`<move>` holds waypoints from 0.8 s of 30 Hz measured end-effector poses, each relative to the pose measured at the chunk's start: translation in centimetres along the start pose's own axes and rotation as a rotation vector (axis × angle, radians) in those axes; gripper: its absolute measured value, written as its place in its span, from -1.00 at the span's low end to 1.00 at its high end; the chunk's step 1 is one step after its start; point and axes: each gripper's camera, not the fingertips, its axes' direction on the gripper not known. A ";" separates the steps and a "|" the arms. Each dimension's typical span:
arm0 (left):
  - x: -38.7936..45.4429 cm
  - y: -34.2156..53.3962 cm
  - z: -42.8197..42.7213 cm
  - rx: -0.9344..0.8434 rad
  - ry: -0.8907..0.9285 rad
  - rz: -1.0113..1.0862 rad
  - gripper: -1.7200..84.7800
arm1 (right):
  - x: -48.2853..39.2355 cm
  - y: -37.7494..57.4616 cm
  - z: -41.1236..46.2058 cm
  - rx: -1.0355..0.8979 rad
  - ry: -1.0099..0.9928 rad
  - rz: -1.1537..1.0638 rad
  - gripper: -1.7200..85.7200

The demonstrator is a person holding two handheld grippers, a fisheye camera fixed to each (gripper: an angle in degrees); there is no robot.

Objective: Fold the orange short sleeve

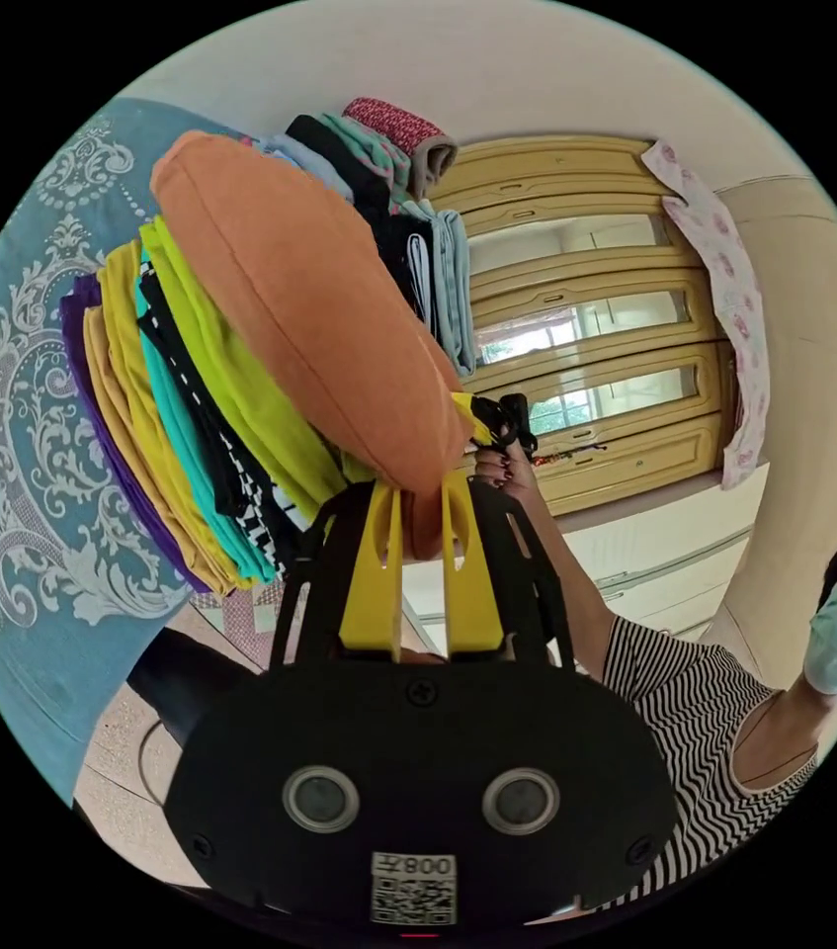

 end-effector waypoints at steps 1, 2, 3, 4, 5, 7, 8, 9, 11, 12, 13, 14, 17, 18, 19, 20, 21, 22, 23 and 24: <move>0.3 -0.4 0.9 -0.002 -0.001 0.009 -0.79 | 0.0 0.1 -0.4 0.002 -0.013 -0.008 -0.92; 0.5 -0.7 1.4 0.001 -0.004 0.012 -0.79 | -0.2 0.2 -1.0 -0.004 -0.009 -0.027 -0.92; 0.8 -1.2 2.2 0.005 -0.012 0.016 -0.79 | -0.7 0.1 -1.6 -0.014 0.012 -0.053 -0.92; 1.1 -1.8 3.1 0.006 -0.020 0.022 -0.79 | -1.0 0.0 -1.9 -0.019 0.026 -0.064 -0.92; 1.2 -2.1 3.5 0.007 -0.023 0.025 -0.78 | -1.5 -0.1 -2.4 -0.031 0.053 -0.086 -0.92; 1.5 -2.9 5.3 0.008 -0.032 0.043 -0.78 | -1.9 -0.1 -3.0 -0.038 0.069 -0.111 -0.91; 1.5 -3.1 5.9 0.002 -0.037 0.043 -0.78 | -1.8 0.0 -3.4 -0.043 0.073 -0.112 -0.91; 1.3 -3.5 7.1 -0.016 -0.044 0.038 -0.78 | -1.5 0.2 -3.7 -0.047 0.077 -0.104 -0.91; 0.7 -3.8 9.3 -0.060 -0.056 0.020 -0.78 | -0.4 0.8 -4.1 -0.047 0.066 -0.067 -0.91; 0.2 -3.9 10.7 -0.096 -0.065 0.010 -0.77 | 0.5 1.3 -4.2 -0.052 0.074 -0.037 -0.91; -0.2 -3.9 12.0 -0.121 -0.074 -0.008 -0.77 | 1.0 1.6 -4.2 -0.058 0.083 -0.019 -0.91; -0.3 -3.9 12.6 -0.125 -0.078 -0.014 -0.77 | 2.0 2.2 -4.1 -0.060 0.078 0.014 -0.91; -0.1 -3.9 14.4 -0.121 -0.089 -0.010 -0.75 | 3.0 4.0 -4.4 0.001 0.013 0.039 -0.91; 0.2 -4.0 15.0 -0.125 -0.102 -0.002 -0.75 | 2.7 4.5 -4.5 0.018 0.008 0.030 -0.91; 0.6 -4.1 15.4 -0.128 -0.120 0.012 -0.74 | 2.4 4.7 -4.5 0.024 0.015 0.026 -0.91; 0.9 -4.1 15.6 -0.129 -0.133 0.023 -0.74 | 1.8 5.1 -4.6 0.036 0.044 0.016 -0.91; 1.6 -4.0 15.9 -0.126 -0.162 0.045 -0.74 | 0.9 5.4 -4.7 0.042 0.089 -0.003 -0.92; 2.2 -3.8 16.0 -0.117 -0.181 0.063 -0.75 | 0.4 5.5 -4.8 0.046 0.116 -0.013 -0.92; 2.5 -3.6 16.0 -0.109 -0.187 0.071 -0.75 | -0.5 5.9 -4.9 0.059 0.175 -0.028 -0.92; 3.0 -3.1 15.9 -0.086 -0.201 0.081 -0.76 | -1.5 6.3 -5.0 0.077 0.243 -0.044 -0.93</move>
